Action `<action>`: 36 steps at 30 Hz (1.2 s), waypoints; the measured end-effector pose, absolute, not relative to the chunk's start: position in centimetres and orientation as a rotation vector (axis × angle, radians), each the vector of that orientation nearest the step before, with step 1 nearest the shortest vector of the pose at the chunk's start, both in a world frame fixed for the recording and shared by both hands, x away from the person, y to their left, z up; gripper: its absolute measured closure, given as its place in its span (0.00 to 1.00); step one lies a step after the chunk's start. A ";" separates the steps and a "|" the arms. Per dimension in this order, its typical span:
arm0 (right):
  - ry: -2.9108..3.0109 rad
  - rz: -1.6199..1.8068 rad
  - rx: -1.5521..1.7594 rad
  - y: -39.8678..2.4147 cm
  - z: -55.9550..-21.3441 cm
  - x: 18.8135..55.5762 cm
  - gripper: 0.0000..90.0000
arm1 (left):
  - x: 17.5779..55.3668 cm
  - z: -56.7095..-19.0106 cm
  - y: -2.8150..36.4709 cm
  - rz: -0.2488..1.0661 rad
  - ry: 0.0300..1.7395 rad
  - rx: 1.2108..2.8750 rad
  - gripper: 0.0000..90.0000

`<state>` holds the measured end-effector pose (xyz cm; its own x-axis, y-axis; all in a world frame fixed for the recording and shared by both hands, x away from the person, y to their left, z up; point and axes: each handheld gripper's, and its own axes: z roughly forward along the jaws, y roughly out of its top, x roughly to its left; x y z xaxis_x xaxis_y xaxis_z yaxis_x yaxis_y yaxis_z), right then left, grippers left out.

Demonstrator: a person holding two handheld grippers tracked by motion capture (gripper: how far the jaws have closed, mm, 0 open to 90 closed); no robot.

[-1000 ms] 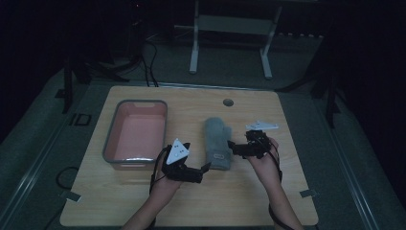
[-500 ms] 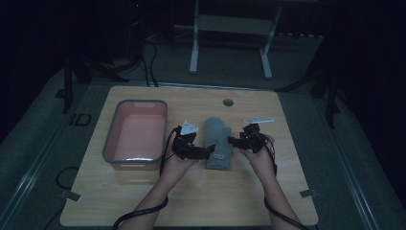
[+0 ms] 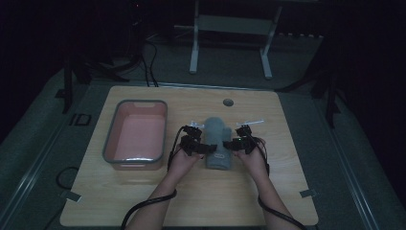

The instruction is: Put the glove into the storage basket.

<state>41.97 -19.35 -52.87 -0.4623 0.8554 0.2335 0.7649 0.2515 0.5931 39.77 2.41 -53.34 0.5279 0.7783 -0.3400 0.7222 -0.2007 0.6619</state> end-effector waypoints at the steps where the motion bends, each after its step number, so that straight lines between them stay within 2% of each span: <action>1: 2.380 1.003 1.563 -19.4 -53.1 42.1 0.45 | 39.9 -53.5 2.3 0.072 1.236 1.949 0.24; 6: 2.405 1.024 1.618 -19.7 -53.9 42.5 0.47 | 40.5 -54.6 2.0 0.003 1.276 1.925 0.30; 10: 2.438 1.075 1.631 -19.8 -54.3 42.7 0.57 | 40.6 -55.3 2.1 -0.058 1.295 1.884 0.39; 17: 2.473 1.083 1.601 -19.3 -54.3 42.5 0.79 | 40.8 -56.0 2.4 -0.161 1.269 1.825 0.67; 20: 2.474 1.035 1.593 -18.9 -53.9 42.3 0.86 | 40.8 -55.8 2.3 -0.139 1.249 1.851 0.77; 23: 2.462 1.005 1.549 -18.5 -53.6 41.9 0.89 | 40.6 -55.2 2.2 -0.105 1.228 1.881 0.85; 36: 2.400 1.053 1.496 -17.8 -51.2 40.7 0.91 | 39.9 -52.2 3.1 -0.037 1.171 1.886 0.90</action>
